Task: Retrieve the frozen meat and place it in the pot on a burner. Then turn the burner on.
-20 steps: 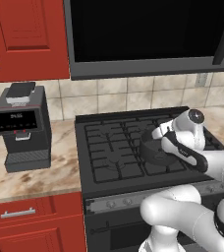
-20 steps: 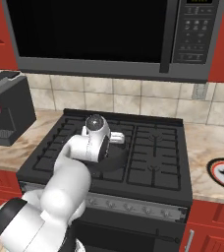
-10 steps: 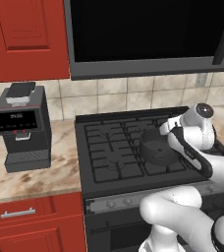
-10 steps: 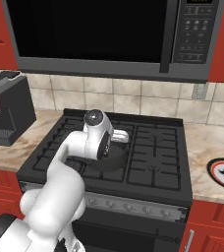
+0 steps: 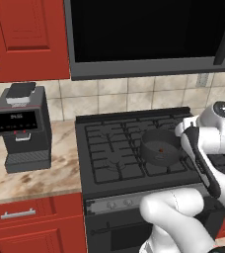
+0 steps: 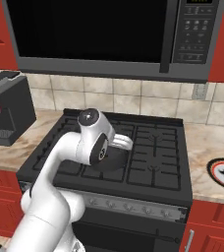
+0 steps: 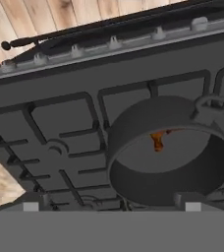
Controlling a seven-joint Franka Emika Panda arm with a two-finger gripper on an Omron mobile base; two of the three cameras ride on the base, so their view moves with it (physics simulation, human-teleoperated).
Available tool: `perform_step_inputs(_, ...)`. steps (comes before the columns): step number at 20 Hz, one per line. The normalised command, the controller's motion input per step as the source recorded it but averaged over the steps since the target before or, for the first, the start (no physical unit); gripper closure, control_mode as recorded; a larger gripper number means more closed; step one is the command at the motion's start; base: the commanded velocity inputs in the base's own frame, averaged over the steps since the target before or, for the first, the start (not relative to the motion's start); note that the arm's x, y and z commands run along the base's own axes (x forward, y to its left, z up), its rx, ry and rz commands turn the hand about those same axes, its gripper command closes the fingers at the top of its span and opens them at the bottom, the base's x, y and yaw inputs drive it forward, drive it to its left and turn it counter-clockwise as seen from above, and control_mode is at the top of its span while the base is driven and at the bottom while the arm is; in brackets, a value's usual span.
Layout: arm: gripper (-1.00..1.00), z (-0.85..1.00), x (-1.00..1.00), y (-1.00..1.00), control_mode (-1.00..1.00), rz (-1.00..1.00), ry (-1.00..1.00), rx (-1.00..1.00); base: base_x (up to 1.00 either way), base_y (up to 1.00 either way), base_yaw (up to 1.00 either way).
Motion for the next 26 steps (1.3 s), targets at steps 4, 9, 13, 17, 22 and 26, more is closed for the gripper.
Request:
perform_step_inputs(4, -1.00, 0.00, -0.96, -0.23, -1.00, -0.08, -0.03, 0.00, 0.00, 0.00, 0.00)
perform_step_inputs(9, -1.00, 0.03, -0.94, -0.30, -1.00, 0.00, 0.01, -0.02, 0.00, 0.00, 0.00)
perform_step_inputs(13, -1.00, -0.06, -0.69, -0.46, -1.00, 0.22, 0.07, 0.03, 0.00, 0.00, 0.00)
perform_step_inputs(17, -1.00, -0.27, -0.26, -0.50, -1.00, 0.16, 0.01, 0.01, 0.00, 0.00, 0.00)
perform_step_inputs(22, -1.00, -0.49, -0.13, -0.57, -1.00, 0.11, 0.01, 0.00, 0.00, 0.00, 0.00)
perform_step_inputs(26, -1.00, -0.58, -0.04, -0.45, -1.00, 0.06, 0.00, -0.03, 0.00, 0.00, 0.00)
